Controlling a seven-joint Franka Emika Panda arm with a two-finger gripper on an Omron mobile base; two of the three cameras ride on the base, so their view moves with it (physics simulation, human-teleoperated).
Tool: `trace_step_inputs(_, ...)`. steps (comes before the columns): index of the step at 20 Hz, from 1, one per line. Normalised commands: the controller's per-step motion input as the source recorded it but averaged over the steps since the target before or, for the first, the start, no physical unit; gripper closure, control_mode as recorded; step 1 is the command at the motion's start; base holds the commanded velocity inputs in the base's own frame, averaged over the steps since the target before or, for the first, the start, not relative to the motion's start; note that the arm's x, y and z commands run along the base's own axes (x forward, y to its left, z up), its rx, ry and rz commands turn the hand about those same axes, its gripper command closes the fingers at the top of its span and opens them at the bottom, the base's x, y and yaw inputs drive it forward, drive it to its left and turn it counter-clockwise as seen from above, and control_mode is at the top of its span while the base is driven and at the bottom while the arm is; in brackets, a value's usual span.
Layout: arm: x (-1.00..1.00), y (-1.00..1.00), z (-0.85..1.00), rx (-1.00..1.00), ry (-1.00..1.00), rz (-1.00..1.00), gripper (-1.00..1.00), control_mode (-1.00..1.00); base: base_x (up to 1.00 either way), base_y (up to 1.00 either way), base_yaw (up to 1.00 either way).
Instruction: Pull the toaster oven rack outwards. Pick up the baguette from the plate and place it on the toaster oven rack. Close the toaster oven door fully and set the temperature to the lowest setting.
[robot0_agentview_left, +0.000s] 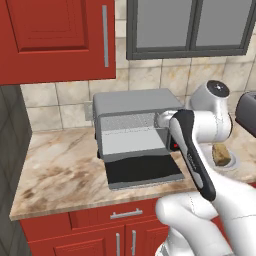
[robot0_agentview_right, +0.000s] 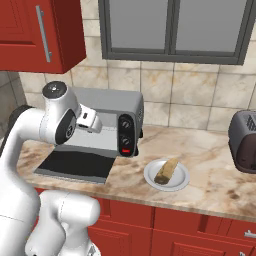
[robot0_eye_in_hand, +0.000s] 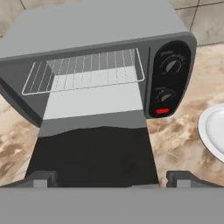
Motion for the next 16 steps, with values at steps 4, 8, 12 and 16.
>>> trace_step_inputs(4, -0.34, 0.00, -0.10, 0.03, -0.11, 0.00, -1.00, -1.00, 0.00, 0.00, 0.00)
trace_step_inputs(8, -0.28, 0.00, -0.15, 0.01, -0.10, 0.00, -1.00, -1.00, 0.00, 0.00, 0.00)
trace_step_inputs(12, -0.30, 0.00, -0.18, 0.01, -0.08, 0.00, -1.00, -1.00, 0.00, 0.00, 0.00)
trace_step_inputs(16, -0.18, 0.00, -0.13, 0.01, -0.07, 0.00, -1.00, -1.00, 0.00, 0.00, 0.00)
